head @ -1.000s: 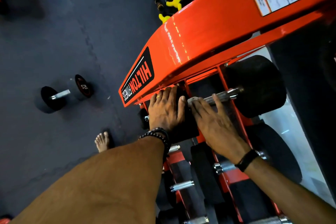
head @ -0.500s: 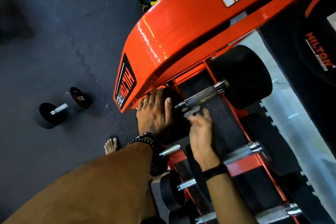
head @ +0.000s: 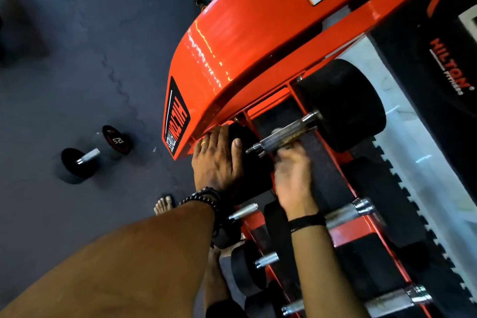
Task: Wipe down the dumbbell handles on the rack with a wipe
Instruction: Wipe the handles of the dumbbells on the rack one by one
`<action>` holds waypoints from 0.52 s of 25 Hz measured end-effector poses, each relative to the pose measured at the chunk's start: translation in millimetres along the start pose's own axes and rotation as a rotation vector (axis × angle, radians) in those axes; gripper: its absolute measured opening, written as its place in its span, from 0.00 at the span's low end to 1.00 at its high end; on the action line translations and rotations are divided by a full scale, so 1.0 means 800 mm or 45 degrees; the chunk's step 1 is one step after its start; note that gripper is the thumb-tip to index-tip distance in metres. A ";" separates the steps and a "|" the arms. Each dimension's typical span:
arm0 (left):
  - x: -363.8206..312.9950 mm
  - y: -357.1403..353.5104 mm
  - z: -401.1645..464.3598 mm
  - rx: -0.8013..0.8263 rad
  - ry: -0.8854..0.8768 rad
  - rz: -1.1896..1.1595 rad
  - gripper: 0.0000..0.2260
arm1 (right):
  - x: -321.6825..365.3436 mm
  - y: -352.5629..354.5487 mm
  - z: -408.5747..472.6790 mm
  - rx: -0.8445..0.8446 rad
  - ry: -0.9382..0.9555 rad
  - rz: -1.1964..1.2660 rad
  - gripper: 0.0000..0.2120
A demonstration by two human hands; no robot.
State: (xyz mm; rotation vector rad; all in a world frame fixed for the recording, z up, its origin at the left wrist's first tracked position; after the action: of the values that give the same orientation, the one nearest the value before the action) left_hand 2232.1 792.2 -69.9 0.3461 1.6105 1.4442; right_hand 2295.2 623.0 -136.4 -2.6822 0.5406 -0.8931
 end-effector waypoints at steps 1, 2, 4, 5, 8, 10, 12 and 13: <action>-0.001 0.002 0.000 -0.009 -0.004 0.001 0.24 | -0.007 0.002 -0.007 -0.027 -0.029 -0.105 0.23; -0.002 0.002 0.002 -0.009 -0.005 0.005 0.24 | -0.004 0.003 -0.006 -0.068 -0.049 -0.149 0.20; 0.001 -0.003 0.002 0.019 0.019 -0.002 0.25 | 0.031 0.025 0.017 -0.277 0.061 -0.062 0.21; 0.001 -0.003 0.002 0.026 0.031 -0.011 0.25 | 0.048 0.033 0.021 -0.388 0.178 -0.042 0.21; -0.002 0.002 -0.001 0.009 0.017 -0.024 0.25 | 0.018 0.045 0.012 -0.538 0.336 -0.464 0.14; -0.004 0.003 0.002 0.001 -0.003 -0.016 0.24 | 0.002 0.050 0.002 -0.541 0.339 -0.491 0.10; -0.001 -0.001 0.003 0.011 0.010 -0.006 0.24 | 0.040 0.048 0.010 -0.586 0.503 -0.293 0.08; 0.000 -0.002 0.002 0.015 0.019 -0.009 0.24 | 0.060 0.040 0.008 -0.576 0.638 -0.234 0.07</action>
State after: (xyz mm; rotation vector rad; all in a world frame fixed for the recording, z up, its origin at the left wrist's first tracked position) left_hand 2234.0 793.1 -70.9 0.3366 1.6311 1.4357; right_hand 2326.3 574.7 -128.0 -2.9295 0.6714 -1.6994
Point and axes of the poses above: each hand's wrist, its own z-axis towards the middle knuckle, its own y-axis out of the back of the hand, x = y × z, the point moved 10 cm from there along z, towards the middle knuckle, and after that the axes turned 7 degrees about -x, right-handed, at the moved point
